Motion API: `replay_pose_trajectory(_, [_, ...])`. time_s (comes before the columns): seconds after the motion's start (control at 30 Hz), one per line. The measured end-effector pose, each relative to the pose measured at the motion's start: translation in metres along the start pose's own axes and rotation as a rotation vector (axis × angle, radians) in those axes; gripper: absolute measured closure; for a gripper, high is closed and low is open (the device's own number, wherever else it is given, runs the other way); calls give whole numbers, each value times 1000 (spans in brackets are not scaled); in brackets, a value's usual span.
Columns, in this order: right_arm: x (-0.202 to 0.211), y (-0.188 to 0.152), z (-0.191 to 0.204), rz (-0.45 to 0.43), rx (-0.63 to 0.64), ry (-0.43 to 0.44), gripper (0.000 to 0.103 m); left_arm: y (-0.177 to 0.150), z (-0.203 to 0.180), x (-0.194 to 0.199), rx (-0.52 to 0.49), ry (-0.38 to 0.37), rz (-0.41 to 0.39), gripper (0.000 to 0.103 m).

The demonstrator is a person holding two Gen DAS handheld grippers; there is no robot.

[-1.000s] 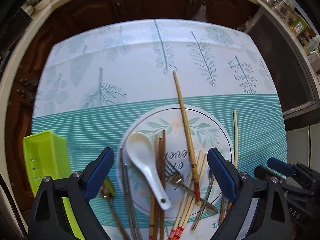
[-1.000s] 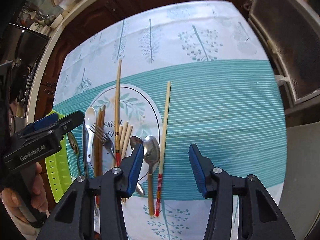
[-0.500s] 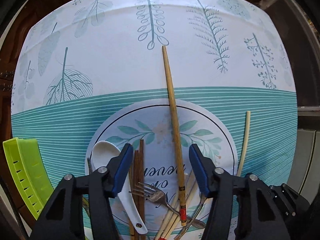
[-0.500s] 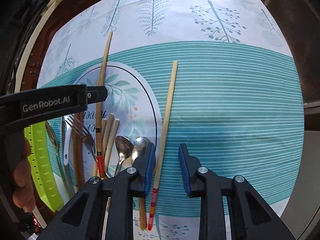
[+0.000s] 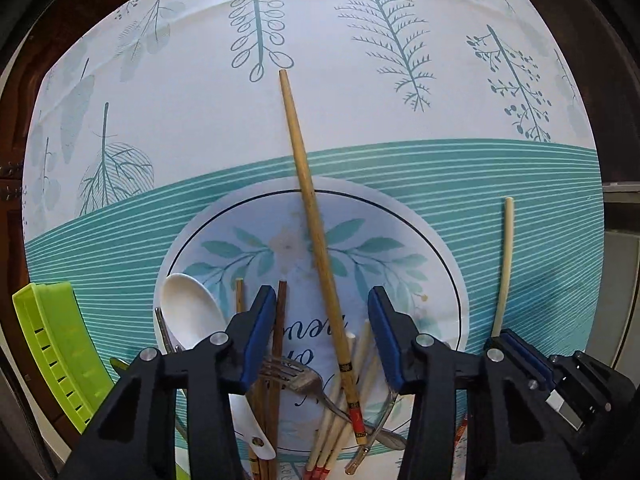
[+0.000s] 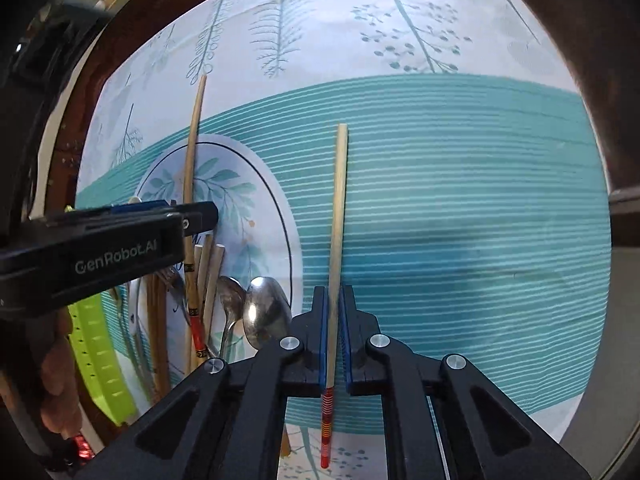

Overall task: Organize utensils
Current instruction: 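Grasp a plain wooden chopstick with the left gripper while the right grasps a red-banded chopstick, then lower the wooden chopstick into the green tray and open the left gripper while the right carries its chopstick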

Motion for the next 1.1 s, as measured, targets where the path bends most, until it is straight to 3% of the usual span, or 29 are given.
replay_pose_trajectory(0.1, [-4, 0, -4, 5, -35, 28, 98, -2, 3, 0, 7, -1, 8, 58])
replay_pose_trajectory(0.2, [-7, -2, -1, 11, -56, 54, 98, -4, 6, 3, 26, -3, 13, 68])
replay_pose_trajectory(0.27, [-8, -2, -3, 15, -64, 72, 98, -8, 9, 3, 37, -6, 15, 90])
replay_pose_trajectory(0.3, [-7, -2, -4, 15, -66, 78, 98, -9, 9, 5, 42, -11, 20, 95])
replay_pose_trajectory(0.73, [42, -28, -30, 10, -61, 163, 98, -23, 70, 22, 102, -77, -8, 99])
replay_pose_trajectory(1.1, [69, -38, 0, 11, -35, 240, 98, -67, 122, 69, 91, -120, -48, 99])
Point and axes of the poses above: each gripper's, at about its wrist camera, not at the fingertips, and x roughly against the way its jaws point, z to its left, y to its top, the point moved 5 cm from there along -x, roughly the way its jaws point, and after that the axes turned 2 degrees about -z, right-handed, at the moved point
